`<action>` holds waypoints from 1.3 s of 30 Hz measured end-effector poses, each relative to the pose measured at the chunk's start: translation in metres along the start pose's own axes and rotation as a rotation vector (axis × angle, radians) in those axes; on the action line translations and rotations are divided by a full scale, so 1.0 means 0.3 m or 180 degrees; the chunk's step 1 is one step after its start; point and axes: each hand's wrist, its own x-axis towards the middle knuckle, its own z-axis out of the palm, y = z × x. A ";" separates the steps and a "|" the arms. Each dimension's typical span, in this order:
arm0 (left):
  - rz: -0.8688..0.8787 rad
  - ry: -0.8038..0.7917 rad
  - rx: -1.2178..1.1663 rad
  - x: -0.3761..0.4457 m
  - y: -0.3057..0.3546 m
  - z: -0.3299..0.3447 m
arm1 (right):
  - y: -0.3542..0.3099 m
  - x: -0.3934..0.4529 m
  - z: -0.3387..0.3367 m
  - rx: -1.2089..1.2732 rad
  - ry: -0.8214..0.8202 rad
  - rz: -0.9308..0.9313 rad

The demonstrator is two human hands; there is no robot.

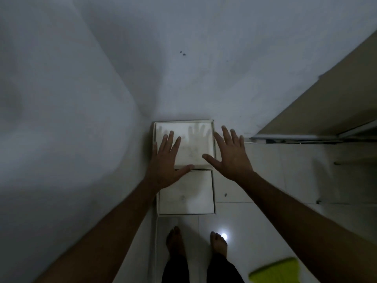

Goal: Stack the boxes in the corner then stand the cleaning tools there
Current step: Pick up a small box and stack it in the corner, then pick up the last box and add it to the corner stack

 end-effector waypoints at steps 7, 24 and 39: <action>-0.0207 0.0191 -0.0177 -0.211 0.185 -0.213 | -0.044 -0.171 -0.253 -0.0004 0.0031 -0.0284; -0.0841 0.0875 -0.0389 -0.680 0.502 -0.465 | -0.130 -0.461 -0.535 -0.0017 0.0136 -0.1137; -0.1495 0.1437 -0.0295 -1.367 0.732 -0.346 | -0.255 -0.981 -0.490 0.0041 0.0110 -0.2093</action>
